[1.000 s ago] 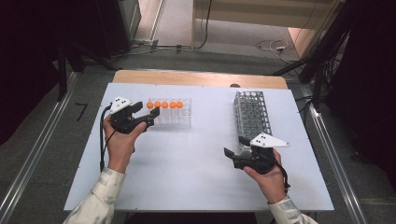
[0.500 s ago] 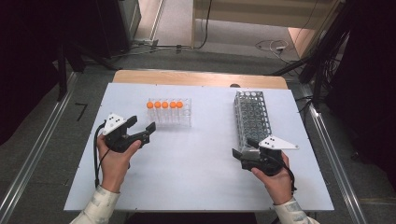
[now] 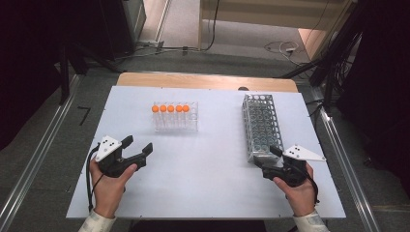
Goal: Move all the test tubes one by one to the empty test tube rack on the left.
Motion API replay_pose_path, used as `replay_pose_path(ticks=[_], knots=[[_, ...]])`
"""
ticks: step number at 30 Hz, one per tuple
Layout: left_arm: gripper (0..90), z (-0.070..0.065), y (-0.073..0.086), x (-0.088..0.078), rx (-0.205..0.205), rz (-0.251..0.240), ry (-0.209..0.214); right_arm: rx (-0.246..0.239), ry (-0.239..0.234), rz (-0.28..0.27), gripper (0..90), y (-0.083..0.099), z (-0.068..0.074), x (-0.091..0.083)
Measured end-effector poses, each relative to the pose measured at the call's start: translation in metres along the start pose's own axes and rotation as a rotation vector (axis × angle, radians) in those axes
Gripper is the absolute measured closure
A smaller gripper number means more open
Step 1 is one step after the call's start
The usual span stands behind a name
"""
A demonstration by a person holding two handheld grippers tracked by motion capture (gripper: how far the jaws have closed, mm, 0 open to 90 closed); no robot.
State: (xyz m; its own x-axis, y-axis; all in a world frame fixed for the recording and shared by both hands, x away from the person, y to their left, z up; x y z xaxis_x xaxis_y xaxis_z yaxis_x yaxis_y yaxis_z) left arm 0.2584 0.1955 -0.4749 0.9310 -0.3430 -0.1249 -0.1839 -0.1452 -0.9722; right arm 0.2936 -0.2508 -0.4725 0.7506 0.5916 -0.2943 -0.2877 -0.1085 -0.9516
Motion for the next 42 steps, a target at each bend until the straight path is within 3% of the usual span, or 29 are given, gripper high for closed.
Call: replay_pose_path(ticks=[10, 18, 33, 42], knots=[[21.8, 0.015, 0.009, -0.019, 0.001, 0.002, -0.05, 0.004, 0.051, 0.002, 21.1, 0.009, -0.014, -0.018], [21.8, 0.019, 0.011, -0.024, 0.013, 0.007, -0.058, 0.019, 0.081, 0.005, 20.9, 0.015, -0.026, -0.029], [21.3, 0.036, 0.02, -0.036, 0.004, 0.026, -0.112, 0.086, 0.205, 0.024, 20.5, 0.035, -0.068, -0.058], [21.3, 0.045, 0.023, -0.045, -0.004, 0.029, -0.138, 0.123, 0.265, 0.044, 20.5, 0.047, -0.086, -0.07]])
Point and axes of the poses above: each handheld gripper's, and its own axes: x roughly forward along the jaws, y roughly out of its underside, z roughly to its left, the point moved 4 cm from there along x, roughly forward along the jaws, and after that the axes turned 13 degrees about -z, right-handed, at the moved point
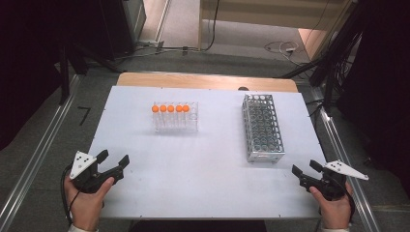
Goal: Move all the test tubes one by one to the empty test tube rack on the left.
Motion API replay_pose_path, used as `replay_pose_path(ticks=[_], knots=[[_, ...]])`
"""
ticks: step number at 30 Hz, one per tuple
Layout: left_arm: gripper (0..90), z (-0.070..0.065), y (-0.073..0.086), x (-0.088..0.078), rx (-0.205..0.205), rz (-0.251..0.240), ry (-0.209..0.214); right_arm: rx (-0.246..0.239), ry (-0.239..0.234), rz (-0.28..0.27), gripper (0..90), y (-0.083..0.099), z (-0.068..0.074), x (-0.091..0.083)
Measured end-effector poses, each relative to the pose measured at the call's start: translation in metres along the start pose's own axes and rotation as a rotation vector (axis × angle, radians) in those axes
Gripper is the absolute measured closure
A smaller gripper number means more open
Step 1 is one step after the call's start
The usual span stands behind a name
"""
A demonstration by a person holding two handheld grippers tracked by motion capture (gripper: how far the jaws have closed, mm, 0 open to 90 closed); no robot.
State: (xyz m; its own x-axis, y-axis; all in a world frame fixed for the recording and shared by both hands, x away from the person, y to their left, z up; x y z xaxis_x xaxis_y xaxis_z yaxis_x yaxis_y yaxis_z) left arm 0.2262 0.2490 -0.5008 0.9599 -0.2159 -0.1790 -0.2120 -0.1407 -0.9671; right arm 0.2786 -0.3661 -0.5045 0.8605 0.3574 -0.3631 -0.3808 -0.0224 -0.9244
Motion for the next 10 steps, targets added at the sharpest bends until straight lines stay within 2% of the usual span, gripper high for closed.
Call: replay_pose_path(ticks=[7, 10], knots=[[21.3, 0.006, 0.006, -0.002, -0.005, 0.023, -0.01, 0.029, 0.058, 0.02, 20.5, 0.01, -0.019, -0.005], [20.8, 0.006, 0.009, -0.001, -0.002, 0.036, -0.015, 0.021, 0.084, 0.035, 19.8, 0.014, -0.025, -0.004]])
Point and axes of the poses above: each handheld gripper's, and its own axes: x roughly forward along the jaws, y roughly out of its underside, z roughly to its left, the point moved 4 cm from there along x, roughly forward along the jaws, and after that the axes turned 13 degrees about -z, right-handed, at the moved point
